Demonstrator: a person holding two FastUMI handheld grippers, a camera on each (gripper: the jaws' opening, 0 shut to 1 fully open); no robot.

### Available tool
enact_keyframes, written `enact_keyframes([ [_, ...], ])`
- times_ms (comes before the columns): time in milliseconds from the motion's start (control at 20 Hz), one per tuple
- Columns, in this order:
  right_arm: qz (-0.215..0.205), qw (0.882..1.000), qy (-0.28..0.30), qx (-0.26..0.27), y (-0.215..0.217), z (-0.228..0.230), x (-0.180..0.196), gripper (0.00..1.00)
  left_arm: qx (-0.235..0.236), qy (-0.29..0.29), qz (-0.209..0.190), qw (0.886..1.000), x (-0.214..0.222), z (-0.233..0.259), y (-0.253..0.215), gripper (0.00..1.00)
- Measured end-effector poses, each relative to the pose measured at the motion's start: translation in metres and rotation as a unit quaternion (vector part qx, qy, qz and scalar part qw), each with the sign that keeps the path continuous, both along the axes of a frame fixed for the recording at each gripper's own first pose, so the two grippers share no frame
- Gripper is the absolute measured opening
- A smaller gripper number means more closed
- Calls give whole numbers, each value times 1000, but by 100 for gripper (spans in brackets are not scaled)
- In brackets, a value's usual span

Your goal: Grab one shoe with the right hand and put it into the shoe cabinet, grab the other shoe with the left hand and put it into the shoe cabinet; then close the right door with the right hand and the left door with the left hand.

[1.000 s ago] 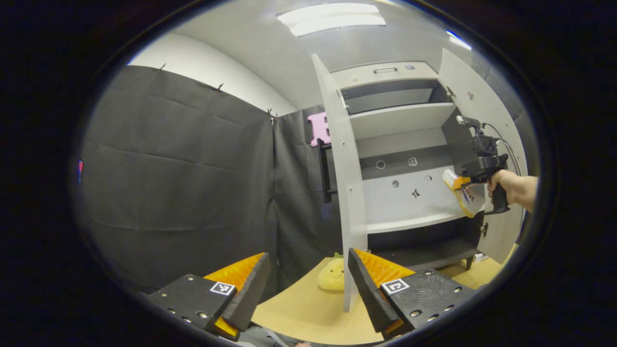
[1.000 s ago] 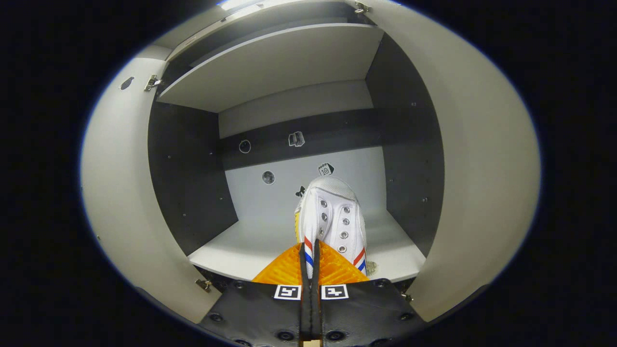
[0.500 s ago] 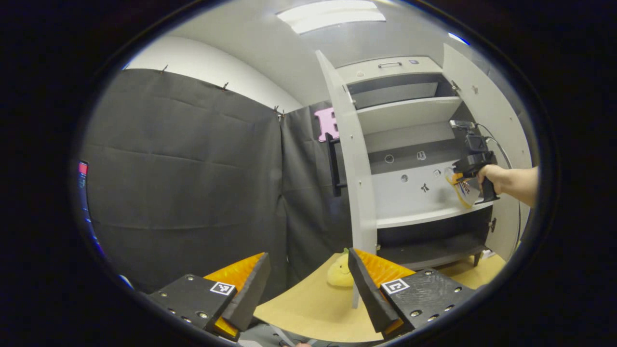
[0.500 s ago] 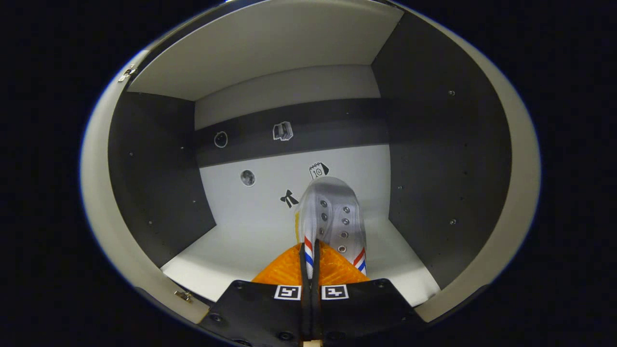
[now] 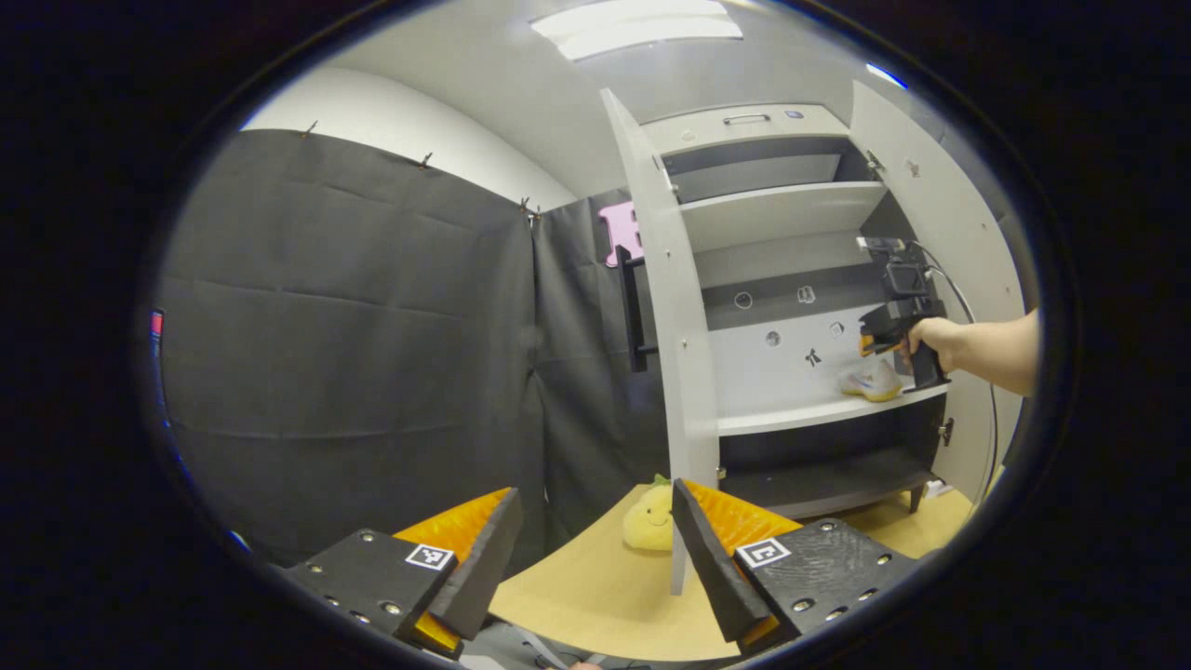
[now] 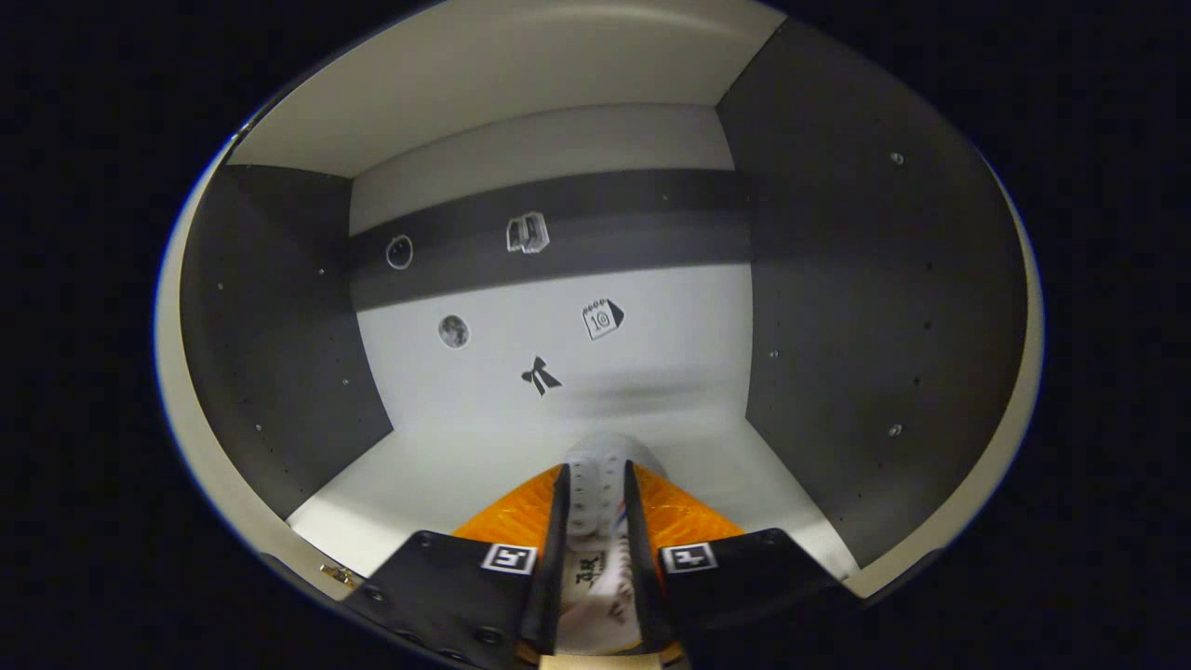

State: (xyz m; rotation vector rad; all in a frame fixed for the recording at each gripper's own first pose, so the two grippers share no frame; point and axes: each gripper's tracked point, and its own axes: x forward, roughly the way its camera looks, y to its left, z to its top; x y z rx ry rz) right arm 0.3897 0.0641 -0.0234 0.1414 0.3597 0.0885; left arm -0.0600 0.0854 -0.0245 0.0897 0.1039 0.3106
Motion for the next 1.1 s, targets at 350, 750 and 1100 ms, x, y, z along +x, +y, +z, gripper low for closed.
enact_keyframes([
  [350, 3, 999, -48, -4, -9, 29, -56, 98, -21, 12, -55, 998, 15, -12, -24, 94],
  [750, -22, 991, -135, -11, -54, 76, -152, 98, -41, 32, -158, 986, 42, -29, -79, 94],
  [1100, -1, 990, -137, -40, -70, 75, -226, 95, -62, 77, -216, 971, 61, -78, -120, 94],
])
